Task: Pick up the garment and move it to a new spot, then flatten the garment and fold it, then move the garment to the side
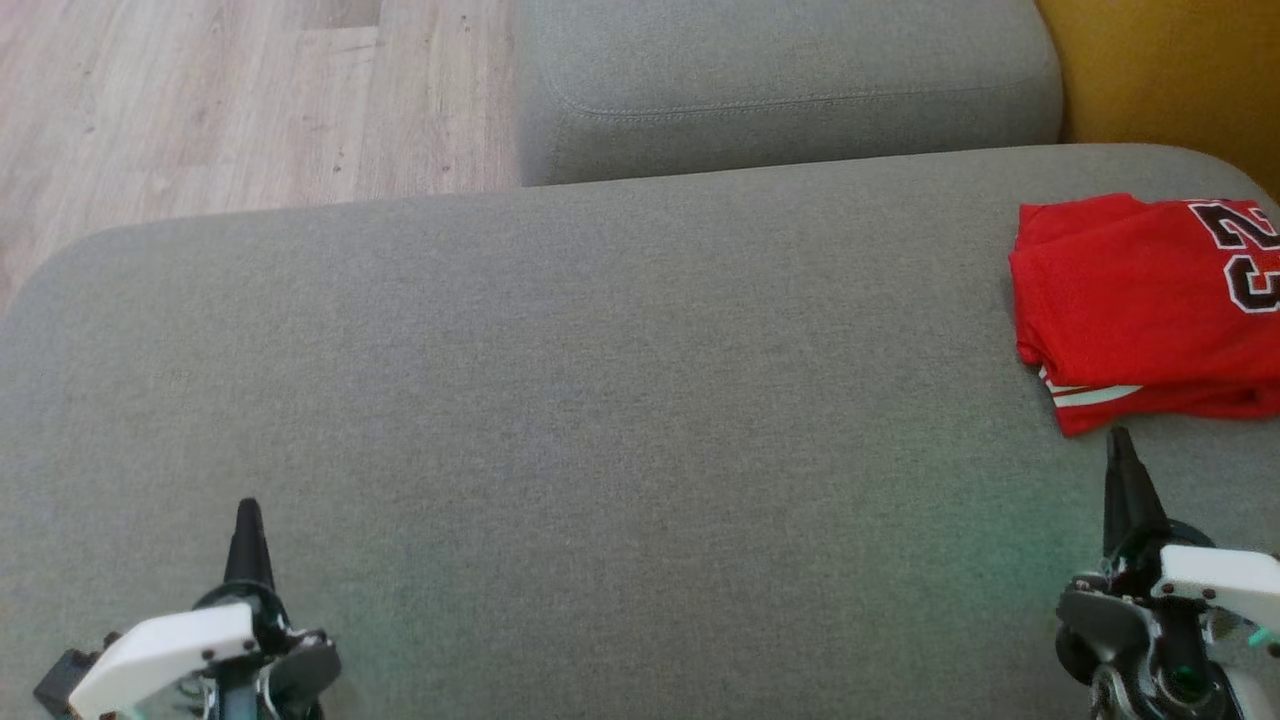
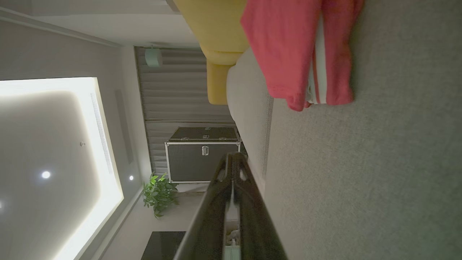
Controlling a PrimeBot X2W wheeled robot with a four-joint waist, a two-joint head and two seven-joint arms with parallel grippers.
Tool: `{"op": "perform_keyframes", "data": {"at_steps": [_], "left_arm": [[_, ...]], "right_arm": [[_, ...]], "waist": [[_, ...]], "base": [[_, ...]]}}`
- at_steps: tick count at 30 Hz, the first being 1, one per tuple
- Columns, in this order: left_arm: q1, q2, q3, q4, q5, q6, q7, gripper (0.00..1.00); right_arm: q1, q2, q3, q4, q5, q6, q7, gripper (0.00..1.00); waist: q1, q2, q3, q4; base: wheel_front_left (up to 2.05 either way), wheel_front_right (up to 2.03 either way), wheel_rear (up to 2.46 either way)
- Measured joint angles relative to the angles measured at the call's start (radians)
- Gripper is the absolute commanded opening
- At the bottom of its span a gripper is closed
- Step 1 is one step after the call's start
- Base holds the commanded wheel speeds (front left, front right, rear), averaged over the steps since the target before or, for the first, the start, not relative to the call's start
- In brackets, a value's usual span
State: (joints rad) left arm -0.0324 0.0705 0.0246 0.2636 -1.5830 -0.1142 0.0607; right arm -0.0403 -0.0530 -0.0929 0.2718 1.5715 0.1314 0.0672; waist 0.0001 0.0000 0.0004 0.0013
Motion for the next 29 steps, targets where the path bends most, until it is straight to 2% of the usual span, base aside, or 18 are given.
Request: {"op": "perform_keyframes", "data": {"at_steps": [5, 29], "left_arm": [[-0.019, -0.001, 0.010, 0.008, -0.056, -0.010, 0.014, 0.00], [-0.024, -0.005, 0.018, 0.009, -0.055, -0.010, 0.019, 0.00]], "right_arm": [[-0.014, 0.000, -0.009, 0.001, 0.053, 0.000, 0.014, 0.00], [-0.014, 0.000, -0.016, 0.003, 0.055, 0.000, 0.022, 0.00]], "waist": [[0.0000, 0.0000, 0.003, -0.001], [-0.0001, 0.0000, 0.003, -0.001]], "base": [[0.00, 0.00, 0.00], [0.00, 0.00, 0.00]]}}
